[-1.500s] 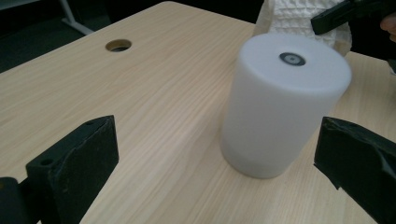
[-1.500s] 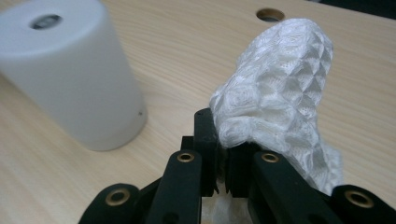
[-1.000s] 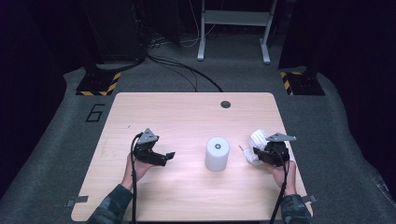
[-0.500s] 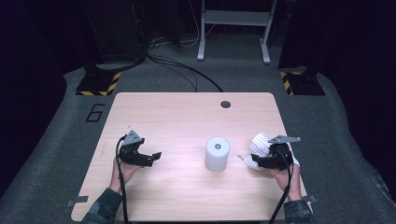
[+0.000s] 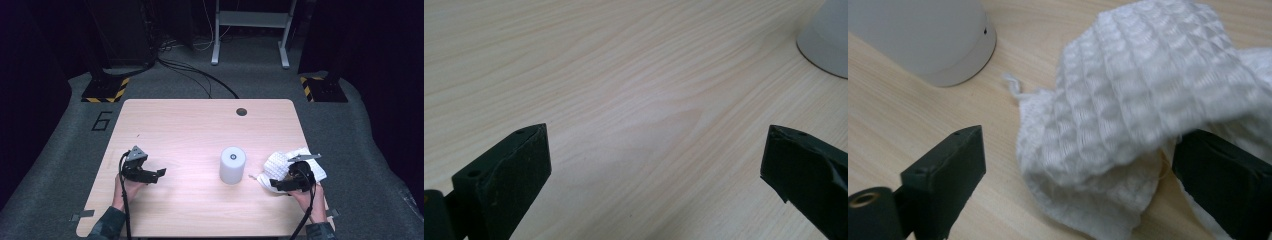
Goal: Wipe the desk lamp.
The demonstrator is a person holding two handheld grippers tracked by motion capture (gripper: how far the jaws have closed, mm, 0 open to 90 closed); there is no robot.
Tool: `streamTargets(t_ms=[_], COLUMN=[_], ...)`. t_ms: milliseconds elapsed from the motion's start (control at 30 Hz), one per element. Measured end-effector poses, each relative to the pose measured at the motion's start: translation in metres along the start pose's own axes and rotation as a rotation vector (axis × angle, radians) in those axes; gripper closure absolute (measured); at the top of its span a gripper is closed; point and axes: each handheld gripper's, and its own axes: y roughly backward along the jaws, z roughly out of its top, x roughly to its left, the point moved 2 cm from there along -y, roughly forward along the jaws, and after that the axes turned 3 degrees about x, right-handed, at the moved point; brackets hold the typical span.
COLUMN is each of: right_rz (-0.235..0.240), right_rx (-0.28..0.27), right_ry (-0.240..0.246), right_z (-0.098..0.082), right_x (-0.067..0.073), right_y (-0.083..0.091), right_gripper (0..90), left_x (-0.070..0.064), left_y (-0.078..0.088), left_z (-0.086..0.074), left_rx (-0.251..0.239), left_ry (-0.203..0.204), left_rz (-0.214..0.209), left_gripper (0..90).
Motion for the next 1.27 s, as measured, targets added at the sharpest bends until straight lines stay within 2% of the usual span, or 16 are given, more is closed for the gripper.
streamTargets(t_ms=[133,167,433,467,500,700,733,767,800,867,900,967,1067,1100,1167,1267], right_rz=[-0.017,-0.028,-0.117,-0.136,-0.165,-0.233,-0.243,-0.245,-0.257,-0.272,-0.254,-0.237,-0.236,-0.235,-0.235,-0.236], right_rx=[-0.007,-0.011,-0.084,-0.082,-0.083,-0.090,-0.091,-0.092,-0.082,-0.074,-0.069,-0.096,-0.120,-0.124,-0.153,-0.162], right_ry=[-0.004,0.009,0.010,-0.008,-0.007,-0.042,-0.052,-0.041,-0.055,-0.050,-0.035,-0.053,-0.056,-0.036,-0.032,-0.035], right_z=[-0.012,-0.015,-0.049,-0.054,-0.060,-0.080,-0.082,-0.084,-0.085,-0.089,-0.091,-0.093,-0.096,-0.096,-0.098,-0.099], right_x=[0.001,0.001,-0.002,-0.001,-0.003,-0.011,-0.011,-0.013,-0.013,-0.013,-0.015,-0.017,-0.018,-0.019,-0.020,-0.020], right_y=[0.001,0.002,0.011,0.012,0.013,0.010,0.010,0.008,0.006,0.003,0.002,0.001,0.001,0.001,0.000,0.001], right_gripper=[3.0,2.6,0.2,0.2,0.0,0.0,0.0,0.0,0.0,0.0,0.0,0.0,0.0,0.0,0.0,0.0], left_x=[0.005,0.007,0.018,0.020,0.021,0.027,0.028,0.028,0.027,0.027,0.027,0.027,0.027,0.027,0.027,0.027], left_y=[0.003,0.005,0.016,0.017,0.019,0.022,0.023,0.023,0.023,0.023,0.023,0.023,0.023,0.023,0.023,0.023], left_z=[-0.009,-0.012,-0.040,-0.044,-0.047,-0.062,-0.063,-0.065,-0.065,-0.065,-0.065,-0.065,-0.065,-0.065,-0.065,-0.065], left_rx=[0.007,0.012,0.060,0.060,0.074,0.093,0.113,0.110,0.105,0.117,0.118,0.118,0.118,0.118,0.117,0.118], left_ry=[0.018,0.020,0.053,0.061,0.056,0.066,0.066,0.056,0.052,0.046,0.046,0.048,0.048,0.048,0.049,0.049], left_rz=[0.020,0.026,0.090,0.102,0.107,0.163,0.159,0.173,0.181,0.177,0.176,0.175,0.175,0.175,0.175,0.175], left_gripper=[0.0,0.0,0.0,0.0,0.0,0.0,0.0,0.0,0.0,0.0,0.0,0.0,0.0,0.0,0.0,0.0])
